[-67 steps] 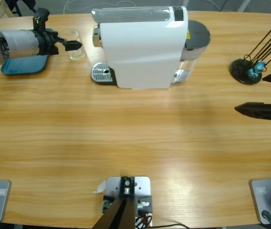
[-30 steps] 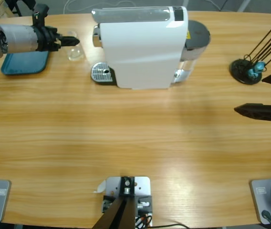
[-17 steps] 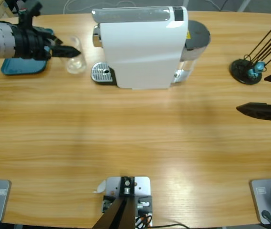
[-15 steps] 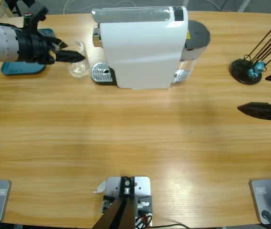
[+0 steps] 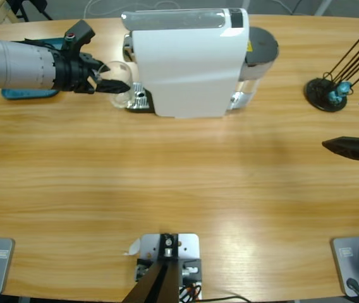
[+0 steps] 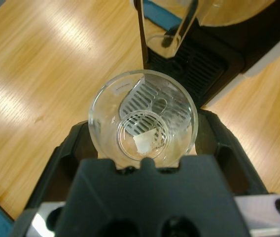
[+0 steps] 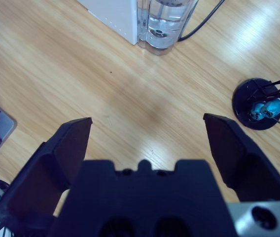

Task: Pour coffee

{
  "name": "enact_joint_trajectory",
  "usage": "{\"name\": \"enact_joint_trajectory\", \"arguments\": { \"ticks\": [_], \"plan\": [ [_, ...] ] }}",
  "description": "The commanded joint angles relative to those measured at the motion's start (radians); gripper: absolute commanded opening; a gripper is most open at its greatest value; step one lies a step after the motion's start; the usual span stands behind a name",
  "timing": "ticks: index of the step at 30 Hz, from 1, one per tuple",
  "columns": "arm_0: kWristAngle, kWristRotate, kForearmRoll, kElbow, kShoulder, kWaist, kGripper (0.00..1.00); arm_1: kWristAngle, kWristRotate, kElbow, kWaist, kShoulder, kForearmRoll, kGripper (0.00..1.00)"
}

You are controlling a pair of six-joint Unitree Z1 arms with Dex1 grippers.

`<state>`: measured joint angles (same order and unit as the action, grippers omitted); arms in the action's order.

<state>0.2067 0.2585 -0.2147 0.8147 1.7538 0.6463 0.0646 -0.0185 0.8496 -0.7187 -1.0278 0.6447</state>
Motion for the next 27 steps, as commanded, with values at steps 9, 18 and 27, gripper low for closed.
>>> {"name": "enact_joint_trajectory", "arguments": {
  "ticks": [9, 18, 27],
  "plan": [
    [0.044, 0.018, -0.040, 0.009, 0.128, 0.029, 1.000, 0.012, 0.012, -0.029, 0.013, 0.013, 0.000, 0.987],
    [-0.001, 0.034, -0.024, -0.033, 0.039, 0.027, 1.000, 0.011, 0.012, -0.030, 0.013, 0.015, -0.003, 0.987],
    [-0.014, 0.026, 0.205, -0.055, -0.301, 0.053, 1.000, 0.000, 0.014, -0.034, 0.013, 0.011, -0.019, 1.000]
  ]
}}
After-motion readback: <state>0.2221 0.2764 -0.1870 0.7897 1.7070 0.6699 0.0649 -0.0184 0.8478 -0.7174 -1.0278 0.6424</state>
